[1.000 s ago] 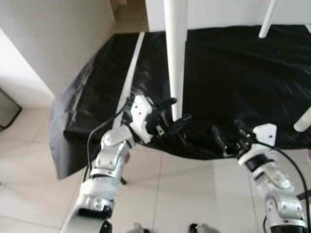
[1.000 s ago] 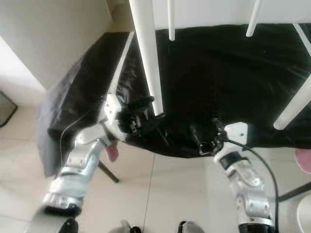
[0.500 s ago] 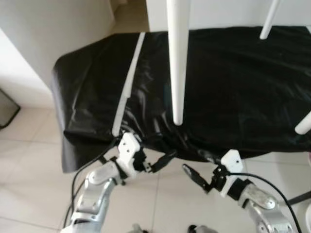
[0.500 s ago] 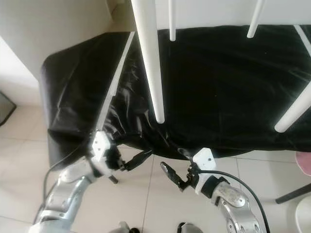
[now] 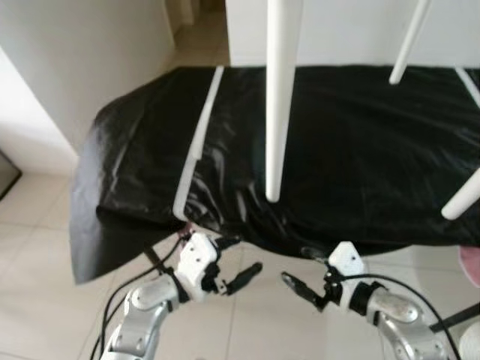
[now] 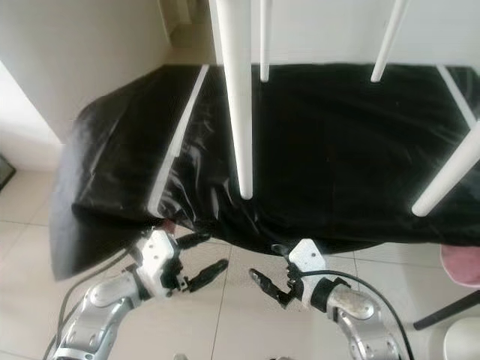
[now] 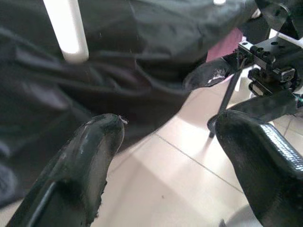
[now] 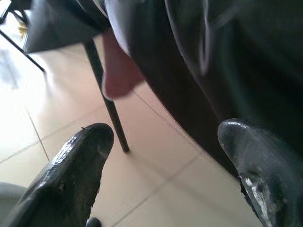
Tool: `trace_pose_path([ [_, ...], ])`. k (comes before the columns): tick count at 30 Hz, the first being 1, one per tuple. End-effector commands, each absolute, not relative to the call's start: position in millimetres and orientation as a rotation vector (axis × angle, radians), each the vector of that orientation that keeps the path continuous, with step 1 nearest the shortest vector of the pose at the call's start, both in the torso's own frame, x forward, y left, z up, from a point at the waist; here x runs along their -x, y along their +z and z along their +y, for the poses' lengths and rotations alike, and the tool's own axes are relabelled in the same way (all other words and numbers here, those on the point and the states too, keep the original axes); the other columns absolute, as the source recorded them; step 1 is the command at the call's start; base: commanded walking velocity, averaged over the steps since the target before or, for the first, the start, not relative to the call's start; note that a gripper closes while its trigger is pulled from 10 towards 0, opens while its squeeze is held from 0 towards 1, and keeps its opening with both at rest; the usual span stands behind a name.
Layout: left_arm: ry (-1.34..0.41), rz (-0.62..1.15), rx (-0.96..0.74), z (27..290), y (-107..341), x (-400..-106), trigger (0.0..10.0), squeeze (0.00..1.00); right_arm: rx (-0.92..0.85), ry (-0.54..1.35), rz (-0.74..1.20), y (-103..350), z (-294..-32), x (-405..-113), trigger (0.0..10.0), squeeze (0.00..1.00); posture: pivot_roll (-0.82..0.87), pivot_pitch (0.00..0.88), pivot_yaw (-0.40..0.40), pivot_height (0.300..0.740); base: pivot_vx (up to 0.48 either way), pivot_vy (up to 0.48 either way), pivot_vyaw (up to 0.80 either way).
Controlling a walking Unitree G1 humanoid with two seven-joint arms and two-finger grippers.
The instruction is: Building children table
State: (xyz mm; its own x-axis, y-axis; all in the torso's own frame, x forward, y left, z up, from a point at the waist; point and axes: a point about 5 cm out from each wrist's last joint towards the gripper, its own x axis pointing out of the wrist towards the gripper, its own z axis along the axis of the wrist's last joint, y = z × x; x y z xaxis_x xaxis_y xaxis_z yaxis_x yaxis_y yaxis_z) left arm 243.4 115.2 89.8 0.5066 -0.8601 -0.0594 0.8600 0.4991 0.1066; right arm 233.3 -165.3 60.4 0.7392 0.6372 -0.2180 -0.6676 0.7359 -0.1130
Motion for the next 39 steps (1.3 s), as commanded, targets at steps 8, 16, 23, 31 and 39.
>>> trace_pose_path([
  [8, -0.823, 0.188, -0.204, 137, 35, -234, 10.0, 0.0, 0.125, 0.433, 0.223, 30, -180, -234, 10.0, 0.0, -0.04, 0.065, 0.059, 0.74, 0.0, 0.0, 0.0],
  [16, -0.552, 0.488, 0.09, 161, -17, -234, 10.0, 0.0, -0.094, 0.217, 0.478, -30, -203, -199, 10.0, 0.0, -0.04, 0.048, 0.074, 0.74, 0.0, 0.0, 0.0],
  [23, -0.429, 0.597, 0.113, 168, -33, -235, 10.0, 0.0, -0.185, 0.157, 0.59, -51, -208, -184, 10.0, 0.0, -0.04, 0.048, 0.071, 0.74, 0.0, 0.0, 0.0],
  [31, -0.4, 0.72, 0.052, 169, -52, -220, 10.0, 0.0, -0.166, 0.045, 0.685, -65, -216, -174, 10.0, 0.0, -0.04, 0.043, 0.063, 0.74, 0.0, 0.0, 0.0],
  [39, -0.234, 1.051, -0.019, 172, -95, -158, 10.0, 0.0, -0.032, -0.168, 0.982, -96, -217, -132, 10.0, 0.0, -0.03, 0.023, 0.038, 0.74, 0.0, 0.0, 0.0],
])
